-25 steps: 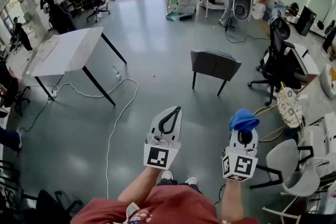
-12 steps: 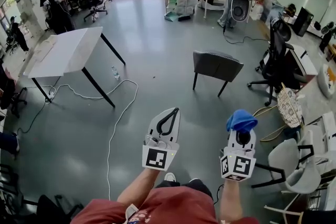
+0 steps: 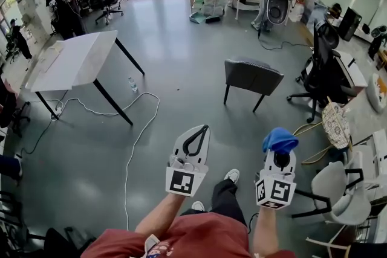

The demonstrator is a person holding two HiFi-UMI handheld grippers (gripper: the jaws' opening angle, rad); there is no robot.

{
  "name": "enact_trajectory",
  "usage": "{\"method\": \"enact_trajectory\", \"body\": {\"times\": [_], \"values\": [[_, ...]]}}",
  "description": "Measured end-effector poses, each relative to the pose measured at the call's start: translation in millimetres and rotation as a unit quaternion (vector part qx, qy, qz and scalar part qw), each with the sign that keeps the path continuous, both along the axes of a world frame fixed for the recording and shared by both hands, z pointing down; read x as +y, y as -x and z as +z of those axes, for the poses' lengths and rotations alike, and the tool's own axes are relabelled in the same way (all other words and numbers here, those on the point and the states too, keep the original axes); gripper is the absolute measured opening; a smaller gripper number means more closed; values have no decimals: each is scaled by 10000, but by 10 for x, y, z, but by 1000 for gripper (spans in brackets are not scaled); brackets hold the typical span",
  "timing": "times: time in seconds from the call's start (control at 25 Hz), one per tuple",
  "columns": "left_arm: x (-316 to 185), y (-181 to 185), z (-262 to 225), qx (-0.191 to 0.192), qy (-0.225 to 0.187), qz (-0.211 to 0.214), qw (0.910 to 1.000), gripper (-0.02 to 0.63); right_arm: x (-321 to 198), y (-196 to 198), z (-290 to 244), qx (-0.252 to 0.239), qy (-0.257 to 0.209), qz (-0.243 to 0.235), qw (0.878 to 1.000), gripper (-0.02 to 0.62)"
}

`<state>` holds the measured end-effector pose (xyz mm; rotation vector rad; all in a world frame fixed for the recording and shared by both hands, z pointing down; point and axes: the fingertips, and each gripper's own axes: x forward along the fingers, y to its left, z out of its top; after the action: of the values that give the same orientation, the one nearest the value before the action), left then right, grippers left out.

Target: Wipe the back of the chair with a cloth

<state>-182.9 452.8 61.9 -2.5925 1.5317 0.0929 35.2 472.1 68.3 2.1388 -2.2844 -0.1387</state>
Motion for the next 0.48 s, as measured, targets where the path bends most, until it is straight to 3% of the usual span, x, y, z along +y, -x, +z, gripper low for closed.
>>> {"method": "enact_trajectory", "body": {"times": [0.28,0.48], "values": [[-529,-233,12,-47,-50,4,10000,14,-613,-151,110,-41,47,-85,9999,60],[-1099,-572,21,-62,66,21,10000,14,-1169,-490,126,-105,111,-64,9999,60]]}}
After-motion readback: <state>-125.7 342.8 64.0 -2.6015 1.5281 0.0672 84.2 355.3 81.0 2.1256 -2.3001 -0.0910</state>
